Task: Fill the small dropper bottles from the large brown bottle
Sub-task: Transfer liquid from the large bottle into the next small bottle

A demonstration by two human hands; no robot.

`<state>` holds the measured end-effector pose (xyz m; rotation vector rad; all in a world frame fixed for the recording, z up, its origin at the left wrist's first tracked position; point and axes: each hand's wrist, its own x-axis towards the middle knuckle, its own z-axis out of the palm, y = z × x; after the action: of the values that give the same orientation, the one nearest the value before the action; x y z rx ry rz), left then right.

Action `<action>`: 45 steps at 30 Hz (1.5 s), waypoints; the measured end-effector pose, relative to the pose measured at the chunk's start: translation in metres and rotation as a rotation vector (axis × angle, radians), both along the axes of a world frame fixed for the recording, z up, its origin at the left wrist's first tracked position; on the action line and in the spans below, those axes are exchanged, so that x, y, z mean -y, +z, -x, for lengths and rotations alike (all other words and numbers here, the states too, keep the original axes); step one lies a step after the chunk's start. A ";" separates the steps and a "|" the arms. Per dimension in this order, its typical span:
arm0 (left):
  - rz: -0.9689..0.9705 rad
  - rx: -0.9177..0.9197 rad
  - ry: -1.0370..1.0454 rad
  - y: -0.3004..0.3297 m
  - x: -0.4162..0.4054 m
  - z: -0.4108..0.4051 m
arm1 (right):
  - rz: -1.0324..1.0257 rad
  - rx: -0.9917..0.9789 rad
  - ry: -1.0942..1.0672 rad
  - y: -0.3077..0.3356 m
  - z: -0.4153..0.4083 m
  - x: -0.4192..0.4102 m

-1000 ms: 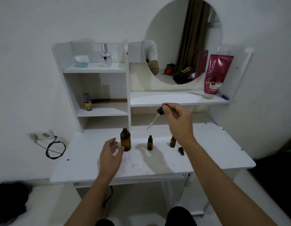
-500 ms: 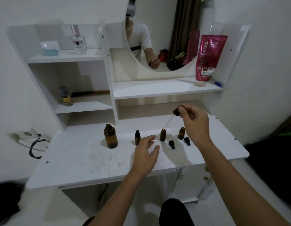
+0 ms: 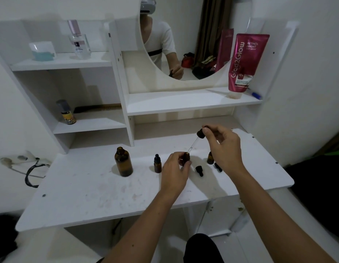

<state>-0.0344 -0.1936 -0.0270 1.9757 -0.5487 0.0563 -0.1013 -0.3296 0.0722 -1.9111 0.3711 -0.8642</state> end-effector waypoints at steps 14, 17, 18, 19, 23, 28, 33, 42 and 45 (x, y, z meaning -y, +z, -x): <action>0.007 0.013 -0.024 -0.010 0.002 -0.007 | 0.318 -0.010 0.057 -0.023 -0.018 -0.012; 0.010 0.012 -0.025 -0.011 0.003 -0.008 | 0.272 -0.021 0.091 -0.020 -0.018 -0.015; 0.008 0.009 -0.025 -0.012 0.003 -0.008 | 0.262 -0.033 0.110 -0.019 -0.018 -0.016; 0.006 0.007 -0.024 -0.012 0.003 -0.008 | 0.261 -0.044 0.123 -0.019 -0.018 -0.016; 0.005 0.013 -0.025 -0.014 0.003 -0.009 | 0.307 -0.064 0.101 -0.021 -0.019 -0.016; 0.004 -0.016 -0.017 -0.015 0.004 -0.009 | 0.244 -0.112 0.118 -0.019 -0.024 -0.017; -0.018 -0.044 -0.024 -0.016 0.002 -0.007 | 0.211 -0.130 0.122 -0.015 -0.017 -0.020; 0.002 -0.143 0.005 -0.002 -0.025 0.026 | 0.196 0.039 0.037 0.027 0.006 -0.035; 0.143 -0.223 -0.036 0.004 -0.050 0.038 | 0.127 0.080 0.086 0.035 0.002 -0.050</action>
<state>-0.0723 -0.1434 -0.0232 1.8042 -0.4226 -0.1430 -0.1038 -0.2798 0.1068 -1.9870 0.1872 -0.9227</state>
